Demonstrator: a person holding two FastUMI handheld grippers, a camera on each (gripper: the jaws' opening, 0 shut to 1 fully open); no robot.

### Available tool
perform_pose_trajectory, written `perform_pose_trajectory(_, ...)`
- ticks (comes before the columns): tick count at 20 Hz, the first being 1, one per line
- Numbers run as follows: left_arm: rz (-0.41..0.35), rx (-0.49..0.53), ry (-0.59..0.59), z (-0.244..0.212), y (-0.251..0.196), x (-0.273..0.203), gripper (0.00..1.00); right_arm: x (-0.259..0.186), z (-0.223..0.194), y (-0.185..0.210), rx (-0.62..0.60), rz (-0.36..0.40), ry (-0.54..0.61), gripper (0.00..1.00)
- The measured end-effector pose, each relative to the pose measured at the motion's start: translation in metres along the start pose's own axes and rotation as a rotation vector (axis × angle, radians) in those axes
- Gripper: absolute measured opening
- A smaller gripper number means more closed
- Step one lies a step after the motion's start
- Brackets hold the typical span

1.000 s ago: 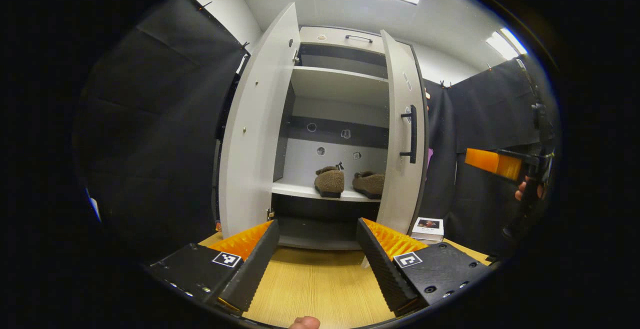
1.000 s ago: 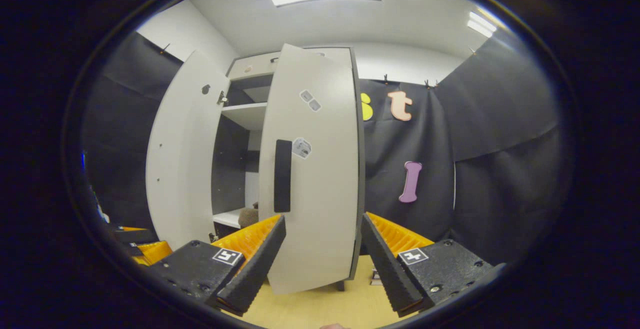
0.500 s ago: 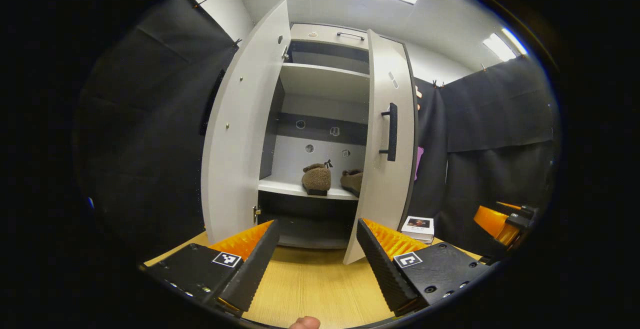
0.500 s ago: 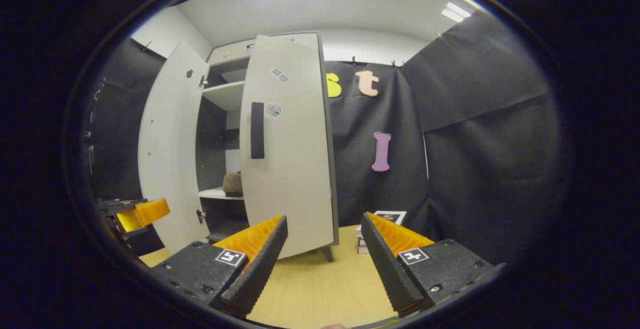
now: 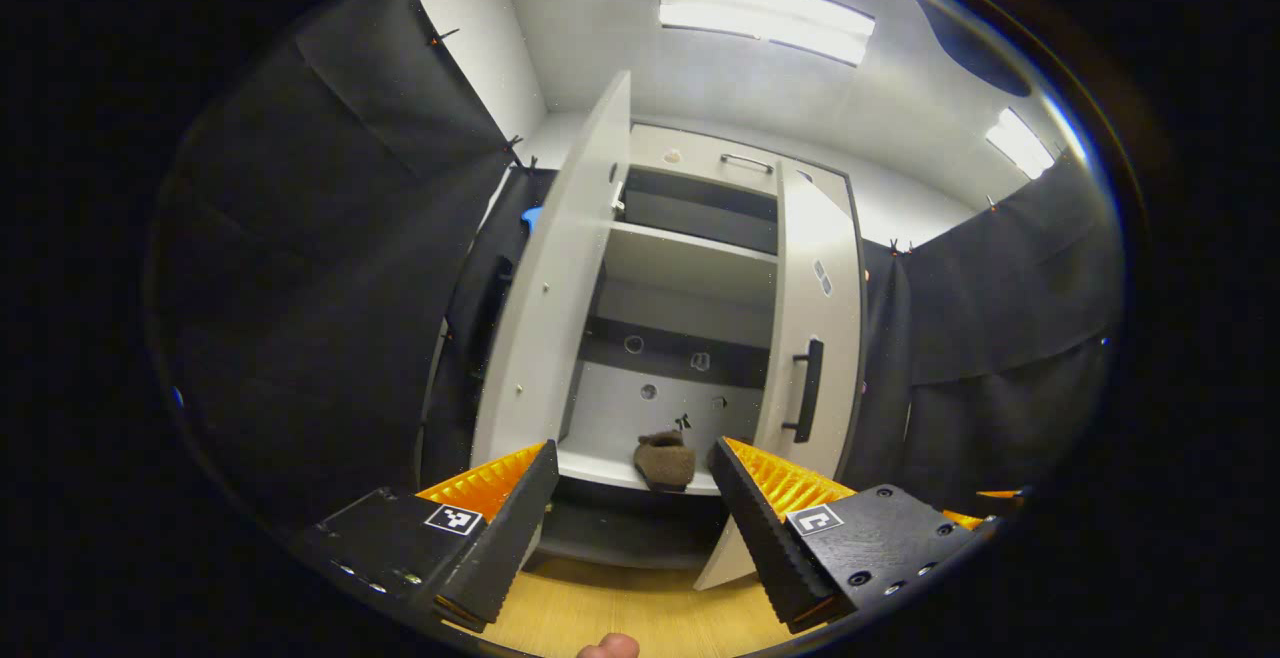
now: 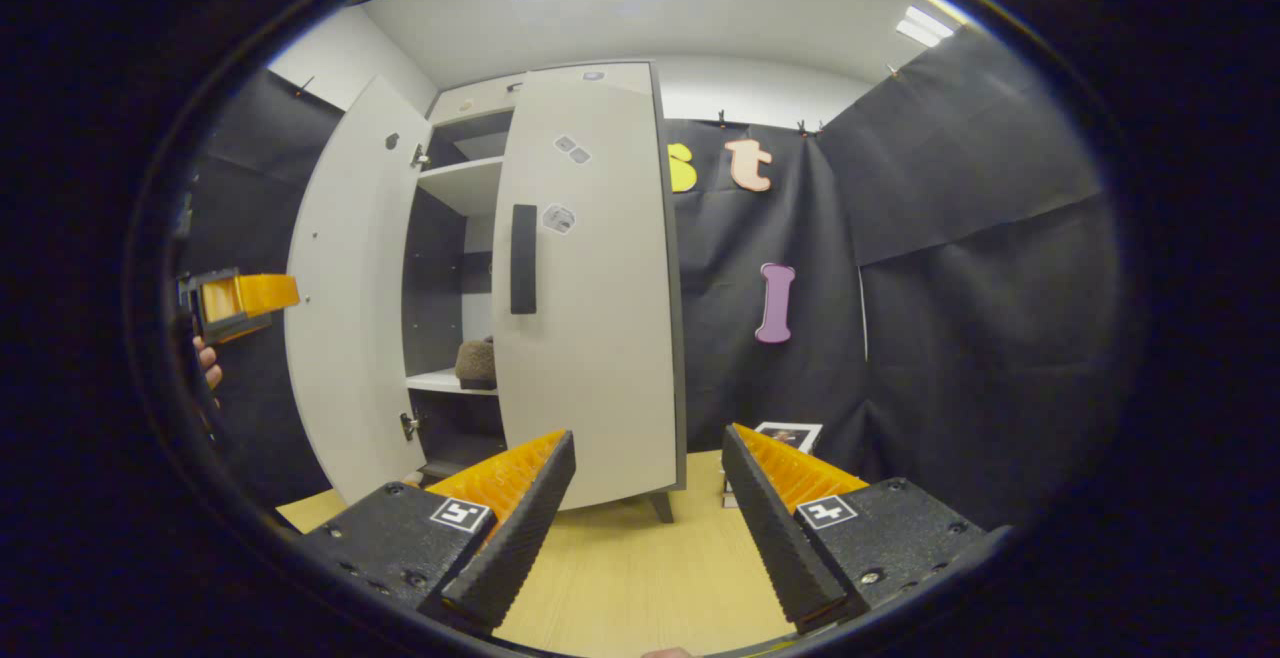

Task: Grab one shoe with the right hand and put it into the shoe cabinet, grab the other shoe with the left hand and put it into the shoe cabinet; then close the right door with the right hand and the left door with the left hand.

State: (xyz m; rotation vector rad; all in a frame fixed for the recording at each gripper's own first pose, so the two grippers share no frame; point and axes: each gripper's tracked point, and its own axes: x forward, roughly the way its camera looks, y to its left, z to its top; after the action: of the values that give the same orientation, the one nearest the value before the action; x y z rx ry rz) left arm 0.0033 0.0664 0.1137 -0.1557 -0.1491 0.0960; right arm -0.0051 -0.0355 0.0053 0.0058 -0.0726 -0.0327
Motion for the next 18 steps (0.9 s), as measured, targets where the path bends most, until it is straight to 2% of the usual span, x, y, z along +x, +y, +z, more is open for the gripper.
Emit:
perform_pose_trajectory(1, 0.037, 0.009, -0.02, 0.012, 0.018, 0.002, 0.95, 0.001, -0.001, 0.005, -0.001, 0.014, 0.004, 0.96)
perform_pose_trajectory(2, 0.074, 0.024, -0.046, 0.026, 0.039, 0.003, 0.99, 0.002, -0.004, 0.01, 0.001, 0.028, 0.014, 0.95)
perform_pose_trajectory(3, 0.111, 0.046, -0.07, 0.038, 0.058, 0.005, 0.95, 0.003, -0.005, 0.013, 0.006, 0.039, 0.018, 0.95)
perform_pose_trajectory(4, 0.147, 0.069, -0.092, 0.047, 0.075, 0.007, 0.95, 0.003, -0.006, 0.017, 0.009, 0.048, 0.021, 0.97)
perform_pose_trajectory(5, 0.18, 0.088, -0.1, 0.053, 0.092, 0.011, 0.99, 0.001, -0.007, 0.023, 0.008, 0.052, 0.023, 0.97)
perform_pose_trajectory(7, 0.245, 0.098, -0.101, 0.058, 0.12, 0.018, 0.99, 0.002, -0.008, 0.029, 0.0, 0.068, 0.028, 0.97)
perform_pose_trajectory(8, 0.262, 0.093, -0.104, 0.059, 0.132, 0.022, 0.95, 0.002, -0.009, 0.031, -0.005, 0.072, 0.031, 0.95)
perform_pose_trajectory(9, 0.28, 0.087, -0.104, 0.058, 0.143, 0.029, 0.99, 0.003, -0.01, 0.033, -0.007, 0.077, 0.032, 0.97)
perform_pose_trajectory(10, 0.287, 0.082, -0.1, 0.056, 0.154, 0.037, 0.99, 0.003, -0.009, 0.034, -0.007, 0.08, 0.032, 0.97)
perform_pose_trajectory(11, 0.284, 0.071, -0.085, 0.05, 0.162, 0.046, 0.95, 0.003, -0.009, 0.035, -0.006, 0.084, 0.032, 0.97)
perform_pose_trajectory(13, 0.285, 0.041, -0.04, 0.039, 0.179, 0.065, 0.95, 0.005, -0.009, 0.036, -0.006, 0.084, 0.033, 0.97)
perform_pose_trajectory(14, 0.29, 0.03, -0.024, 0.034, 0.185, 0.074, 0.99, 0.006, -0.009, 0.035, -0.005, 0.082, 0.032, 0.97)
perform_pose_trajectory(15, 0.293, 0.026, -0.02, 0.032, 0.189, 0.082, 0.95, 0.007, -0.008, 0.034, 0.0, 0.08, 0.032, 0.97)
perform_pose_trajectory(18, 0.299, 0.019, -0.016, 0.024, 0.196, 0.093, 0.95, 0.01, -0.01, 0.035, 0.016, 0.076, 0.043, 0.96)
